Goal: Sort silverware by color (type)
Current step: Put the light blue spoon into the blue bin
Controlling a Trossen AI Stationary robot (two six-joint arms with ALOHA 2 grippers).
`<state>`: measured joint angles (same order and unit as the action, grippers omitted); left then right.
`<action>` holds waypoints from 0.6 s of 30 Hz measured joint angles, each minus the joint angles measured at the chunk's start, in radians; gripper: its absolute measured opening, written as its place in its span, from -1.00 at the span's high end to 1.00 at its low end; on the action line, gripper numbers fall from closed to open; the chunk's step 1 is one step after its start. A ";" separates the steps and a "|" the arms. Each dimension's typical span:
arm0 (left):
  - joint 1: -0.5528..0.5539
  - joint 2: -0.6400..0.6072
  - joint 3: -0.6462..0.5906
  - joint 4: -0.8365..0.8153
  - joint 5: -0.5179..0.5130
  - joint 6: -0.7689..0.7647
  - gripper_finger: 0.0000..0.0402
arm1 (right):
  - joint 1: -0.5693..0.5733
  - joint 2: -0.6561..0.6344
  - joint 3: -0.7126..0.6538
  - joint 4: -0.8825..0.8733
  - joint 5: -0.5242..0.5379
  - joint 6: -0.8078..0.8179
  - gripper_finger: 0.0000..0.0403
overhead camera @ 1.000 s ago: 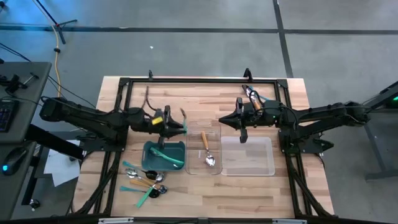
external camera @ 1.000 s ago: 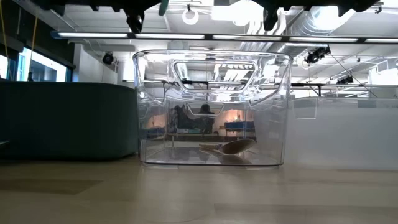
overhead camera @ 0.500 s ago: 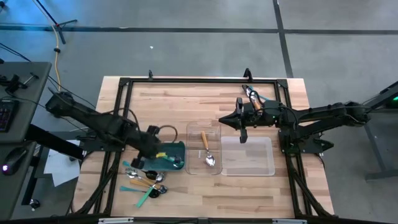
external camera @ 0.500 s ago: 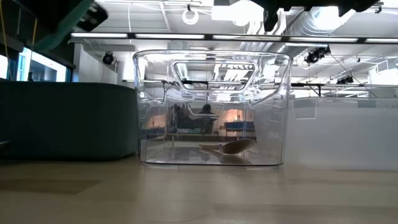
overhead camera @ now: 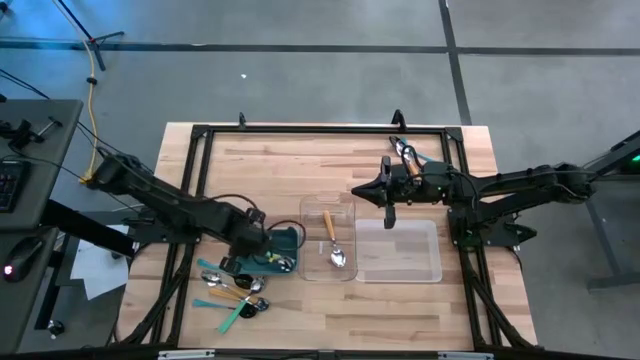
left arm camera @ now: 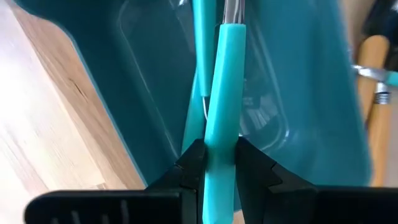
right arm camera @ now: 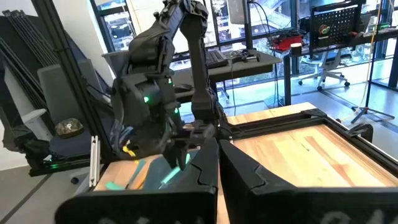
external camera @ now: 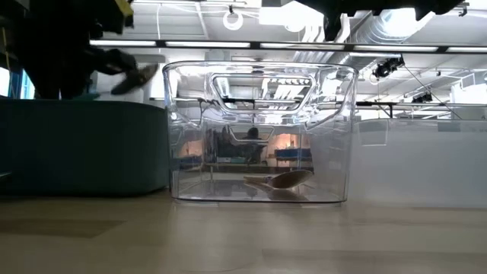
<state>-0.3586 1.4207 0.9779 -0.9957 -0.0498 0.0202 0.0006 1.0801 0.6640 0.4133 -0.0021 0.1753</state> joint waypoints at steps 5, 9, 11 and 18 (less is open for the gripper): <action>0.027 0.060 0.000 0.001 0.001 0.004 0.77 | 0.000 0.000 0.000 -0.019 0.000 0.005 1.00; 0.043 0.091 0.000 0.002 0.001 0.010 0.77 | 0.000 0.000 0.000 -0.022 0.000 0.006 1.00; 0.050 0.104 0.000 0.001 0.001 0.010 0.77 | 0.000 0.000 0.000 -0.023 0.000 0.007 1.00; 0.059 0.127 0.000 0.000 0.019 0.010 0.75 | 0.000 0.000 0.000 -0.031 -0.001 0.007 1.00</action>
<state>-0.3000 1.5479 0.9779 -0.9962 -0.0303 0.0303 0.0006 1.0801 0.6640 0.3822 -0.0029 0.1825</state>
